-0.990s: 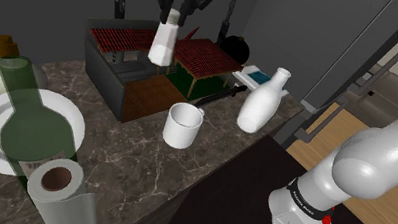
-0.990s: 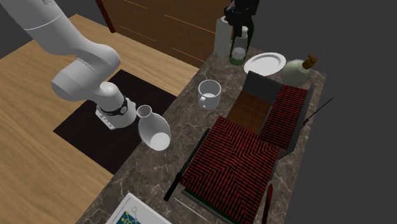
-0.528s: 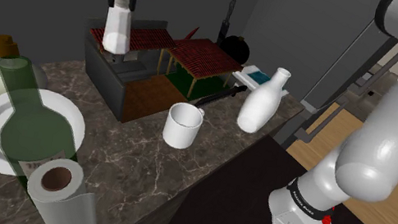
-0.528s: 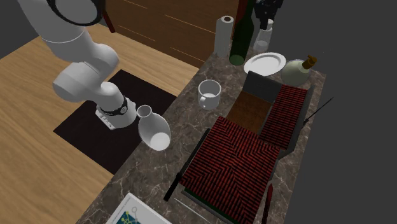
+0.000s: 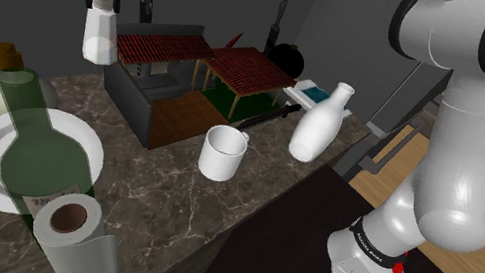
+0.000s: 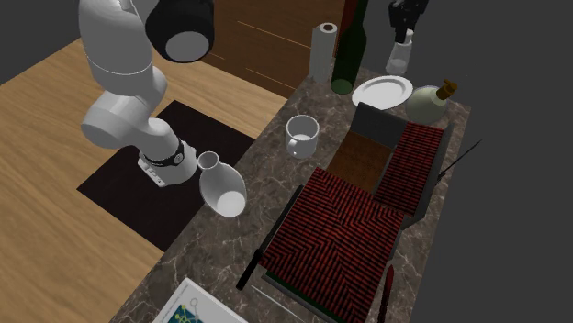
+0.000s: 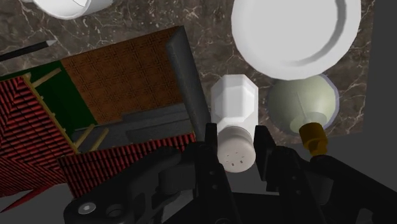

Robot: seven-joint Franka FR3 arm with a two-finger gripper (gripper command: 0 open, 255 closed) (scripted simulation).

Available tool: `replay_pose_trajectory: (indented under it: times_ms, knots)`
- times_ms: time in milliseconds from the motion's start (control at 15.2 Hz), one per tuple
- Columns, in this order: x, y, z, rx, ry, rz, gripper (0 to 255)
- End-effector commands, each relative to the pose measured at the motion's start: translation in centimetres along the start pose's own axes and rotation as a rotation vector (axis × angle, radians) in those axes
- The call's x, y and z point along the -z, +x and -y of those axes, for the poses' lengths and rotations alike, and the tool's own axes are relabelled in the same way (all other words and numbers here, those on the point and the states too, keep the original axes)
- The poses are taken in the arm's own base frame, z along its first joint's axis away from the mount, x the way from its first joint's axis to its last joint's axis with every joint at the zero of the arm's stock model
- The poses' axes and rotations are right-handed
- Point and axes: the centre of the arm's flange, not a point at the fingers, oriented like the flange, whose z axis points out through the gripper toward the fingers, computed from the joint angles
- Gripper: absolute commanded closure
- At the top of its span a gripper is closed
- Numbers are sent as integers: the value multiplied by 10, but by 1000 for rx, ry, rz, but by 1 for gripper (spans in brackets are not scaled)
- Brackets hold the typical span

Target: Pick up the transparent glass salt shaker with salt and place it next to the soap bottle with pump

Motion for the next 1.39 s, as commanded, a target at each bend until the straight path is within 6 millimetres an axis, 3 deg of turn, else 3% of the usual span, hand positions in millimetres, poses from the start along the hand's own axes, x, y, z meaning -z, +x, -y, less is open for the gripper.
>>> replay_pose_trajectory:
  times_ms: [0, 1320]
  knots:
    - [-10, -2, 0, 0, 0, 0, 255]
    - [-113, -24, -3, 0, 0, 0, 255]
